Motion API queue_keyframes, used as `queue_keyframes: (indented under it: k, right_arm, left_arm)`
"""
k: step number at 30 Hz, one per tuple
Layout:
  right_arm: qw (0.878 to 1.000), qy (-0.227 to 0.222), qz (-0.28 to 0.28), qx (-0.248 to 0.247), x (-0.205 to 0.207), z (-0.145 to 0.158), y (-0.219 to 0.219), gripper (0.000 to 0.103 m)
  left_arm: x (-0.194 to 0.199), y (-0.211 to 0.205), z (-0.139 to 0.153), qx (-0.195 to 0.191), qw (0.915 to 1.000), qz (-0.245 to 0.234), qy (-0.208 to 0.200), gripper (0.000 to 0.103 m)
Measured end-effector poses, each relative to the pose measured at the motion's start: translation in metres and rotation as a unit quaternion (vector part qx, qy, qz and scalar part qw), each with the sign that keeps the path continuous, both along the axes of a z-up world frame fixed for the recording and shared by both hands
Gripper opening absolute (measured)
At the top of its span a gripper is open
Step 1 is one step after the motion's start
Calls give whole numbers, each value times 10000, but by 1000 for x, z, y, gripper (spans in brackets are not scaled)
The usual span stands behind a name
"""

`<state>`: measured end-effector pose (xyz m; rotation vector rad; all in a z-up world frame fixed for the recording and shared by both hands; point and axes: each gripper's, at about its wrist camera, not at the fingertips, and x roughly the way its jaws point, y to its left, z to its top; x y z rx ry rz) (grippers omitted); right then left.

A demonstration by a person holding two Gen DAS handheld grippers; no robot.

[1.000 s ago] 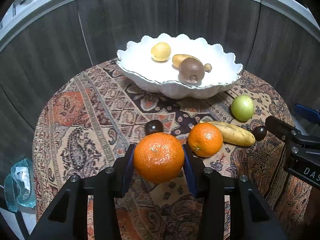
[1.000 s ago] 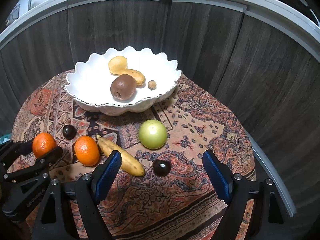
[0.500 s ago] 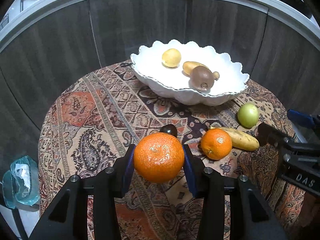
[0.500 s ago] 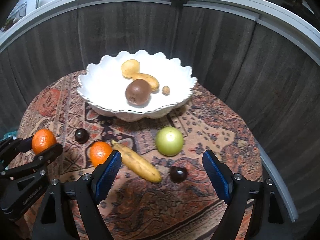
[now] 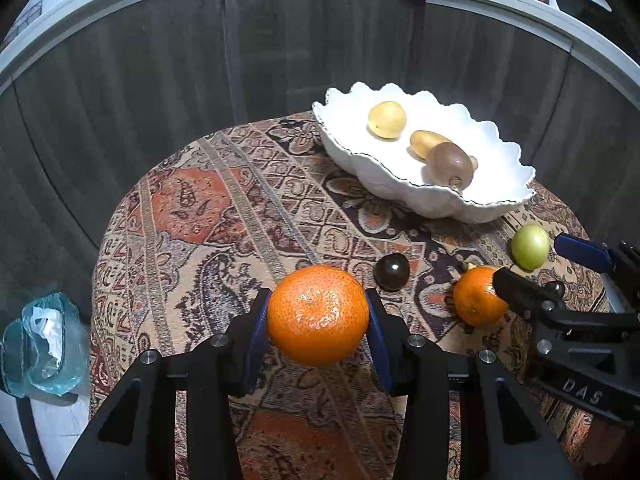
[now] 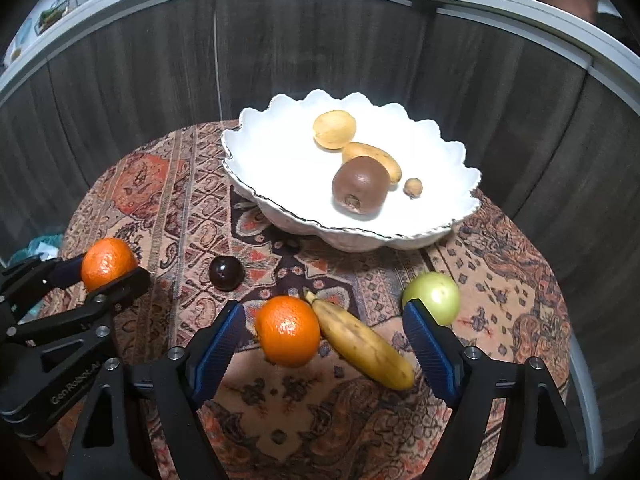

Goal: Organize fruits
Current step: 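Grasp the yellow banana with the right tool while the left tool holds the orange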

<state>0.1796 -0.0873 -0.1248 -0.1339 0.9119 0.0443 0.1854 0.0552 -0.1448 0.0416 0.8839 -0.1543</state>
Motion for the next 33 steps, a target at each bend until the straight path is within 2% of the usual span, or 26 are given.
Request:
queue_keyframes:
  k: [5, 11, 14, 16, 22, 27, 29, 33]
  right_arm:
    - [9989, 44, 83, -450, -4, 1, -12, 78]
    - [9979, 377, 351, -392, -6, -4, -27, 77]
    - [9945, 628, 672, -505, 1, -10, -32, 69]
    - [9916, 755, 855, -615, 5, -13, -33, 68]
    - [9786, 1267, 1460, -705, 18, -26, -32, 53]
    - [9698, 1582, 1741, -641, 30, -40, -29, 42]
    - [9666, 1704, 1807, -628, 34, -47, -27, 42]
    - [9667, 1764, 1797, -463, 39, -52, -28, 37]
  left_arm:
    - [-2, -13, 4, -21, 9999, -101, -53, 44]
    - [-2, -39, 12, -95, 9998, -184, -30, 44]
    - [-2, -46, 14, -82, 9999, -112, 5, 44]
    - [-1, -51, 15, -83, 9999, -73, 37, 44]
    - [0, -60, 11, -125, 9998, -52, 164, 44]
    - [2, -62, 8, -150, 9996, -44, 238, 44]
    - [3, -61, 6, -153, 9995, -34, 257, 44]
    - [5, -60, 5, -155, 9995, -9, 280, 44]
